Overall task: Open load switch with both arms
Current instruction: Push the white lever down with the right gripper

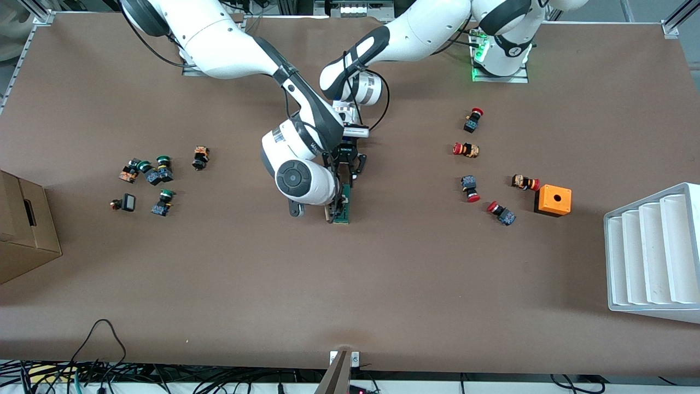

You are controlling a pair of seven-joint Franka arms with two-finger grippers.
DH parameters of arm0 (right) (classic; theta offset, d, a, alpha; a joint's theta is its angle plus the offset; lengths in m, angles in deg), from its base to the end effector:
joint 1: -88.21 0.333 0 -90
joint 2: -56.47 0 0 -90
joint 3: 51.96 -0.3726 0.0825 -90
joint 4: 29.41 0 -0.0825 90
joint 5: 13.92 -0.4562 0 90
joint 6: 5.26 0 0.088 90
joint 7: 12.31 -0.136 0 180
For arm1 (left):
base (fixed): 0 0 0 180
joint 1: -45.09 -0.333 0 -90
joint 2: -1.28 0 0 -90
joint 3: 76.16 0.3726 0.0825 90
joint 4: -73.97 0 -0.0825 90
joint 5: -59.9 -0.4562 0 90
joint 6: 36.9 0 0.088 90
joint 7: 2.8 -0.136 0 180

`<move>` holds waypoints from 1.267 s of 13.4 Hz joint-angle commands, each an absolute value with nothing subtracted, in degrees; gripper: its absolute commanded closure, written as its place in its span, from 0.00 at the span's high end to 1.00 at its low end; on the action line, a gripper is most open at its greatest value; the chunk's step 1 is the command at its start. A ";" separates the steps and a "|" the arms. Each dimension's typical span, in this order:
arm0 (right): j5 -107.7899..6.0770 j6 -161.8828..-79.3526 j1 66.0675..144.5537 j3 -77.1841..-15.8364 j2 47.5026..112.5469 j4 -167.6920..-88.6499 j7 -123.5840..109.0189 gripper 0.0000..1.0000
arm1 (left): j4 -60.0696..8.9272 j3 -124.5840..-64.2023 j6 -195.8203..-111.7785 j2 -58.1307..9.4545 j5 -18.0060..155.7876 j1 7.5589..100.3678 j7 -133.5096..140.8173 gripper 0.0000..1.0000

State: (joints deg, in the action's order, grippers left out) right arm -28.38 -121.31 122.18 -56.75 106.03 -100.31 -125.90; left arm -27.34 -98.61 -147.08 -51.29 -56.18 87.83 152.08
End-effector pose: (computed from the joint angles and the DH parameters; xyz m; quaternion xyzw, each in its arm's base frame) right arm 0.6618 0.5358 0.2147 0.7392 -0.6571 -0.1477 0.0019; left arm 0.3962 -0.6104 0.0377 0.8216 0.0645 0.5636 0.0561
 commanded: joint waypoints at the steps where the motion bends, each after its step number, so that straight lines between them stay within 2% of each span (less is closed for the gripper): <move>1: -26.84 -124.52 121.88 -58.11 103.41 -106.39 -125.52 0.33 | -24.38 -98.39 -146.68 -52.51 -56.73 88.68 153.12 0.29; 8: -25.88 -125.76 122.31 -58.29 103.05 -107.90 -125.60 0.33 | -24.38 -98.39 -146.68 -52.51 -56.64 88.68 153.12 0.29; 9: -25.44 -126.28 122.31 -58.29 103.05 -108.42 -125.52 0.30 | -24.38 -98.39 -146.68 -52.42 -56.73 88.68 153.21 0.29; 17: -24.21 -128.04 122.49 -58.73 103.23 -109.57 -125.69 0.26 | -24.38 -98.48 -146.68 -52.42 -56.64 88.68 153.12 0.30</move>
